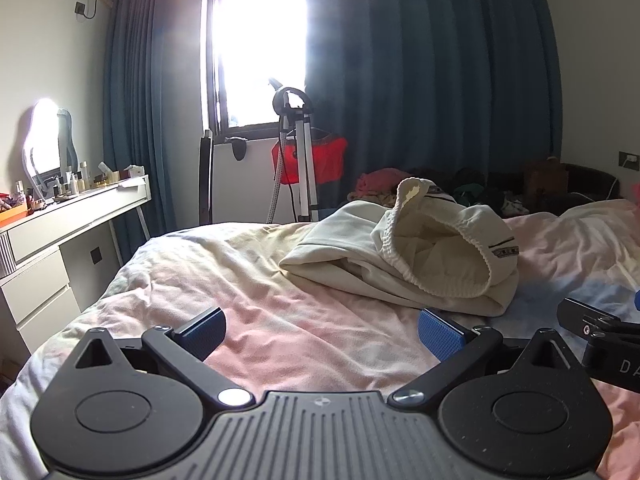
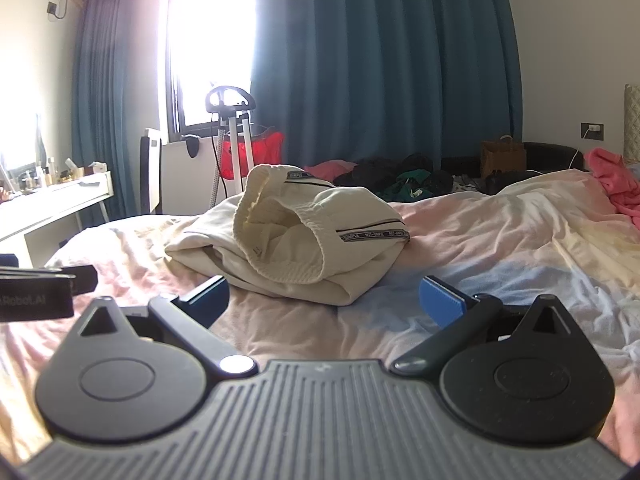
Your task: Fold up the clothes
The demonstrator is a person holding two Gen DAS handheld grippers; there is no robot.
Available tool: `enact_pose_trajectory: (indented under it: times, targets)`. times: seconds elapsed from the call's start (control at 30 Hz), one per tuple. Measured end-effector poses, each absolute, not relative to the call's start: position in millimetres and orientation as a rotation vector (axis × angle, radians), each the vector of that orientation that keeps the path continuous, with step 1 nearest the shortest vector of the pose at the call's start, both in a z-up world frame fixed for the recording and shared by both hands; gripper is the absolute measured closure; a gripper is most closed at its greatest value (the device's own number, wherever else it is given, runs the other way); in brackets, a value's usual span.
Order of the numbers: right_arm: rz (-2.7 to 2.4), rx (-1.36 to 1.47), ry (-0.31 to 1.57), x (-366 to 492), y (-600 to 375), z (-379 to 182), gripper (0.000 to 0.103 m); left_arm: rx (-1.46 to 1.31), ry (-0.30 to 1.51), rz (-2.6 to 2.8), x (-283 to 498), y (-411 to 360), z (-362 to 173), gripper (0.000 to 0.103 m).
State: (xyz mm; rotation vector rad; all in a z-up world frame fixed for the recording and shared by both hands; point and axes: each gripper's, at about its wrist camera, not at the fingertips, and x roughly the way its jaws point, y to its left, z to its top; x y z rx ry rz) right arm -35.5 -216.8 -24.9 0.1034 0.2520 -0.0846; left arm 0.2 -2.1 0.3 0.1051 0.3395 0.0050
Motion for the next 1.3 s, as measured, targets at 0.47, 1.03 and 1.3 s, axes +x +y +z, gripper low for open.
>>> enact_pose_trajectory:
  times: [0.47, 1.03, 1.3]
  targets:
    - [-0.091, 0.095, 0.233, -34.5, -215.4, -27.0, 0.000, 0.077, 0.329, 0.014, -0.3, 1.1, -0.7, 0.000]
    - [-0.104, 0.109, 0.233, -35.0, -217.6, -27.0, 0.000, 0.070, 0.351, 0.010, 6.7, 5.0, -3.5, 0.000]
    - [-0.105, 0.111, 0.235, -34.7, -217.3, -28.5, 0.000, 0.066, 0.353, 0.010, 9.2, 5.8, -3.9, 0.000]
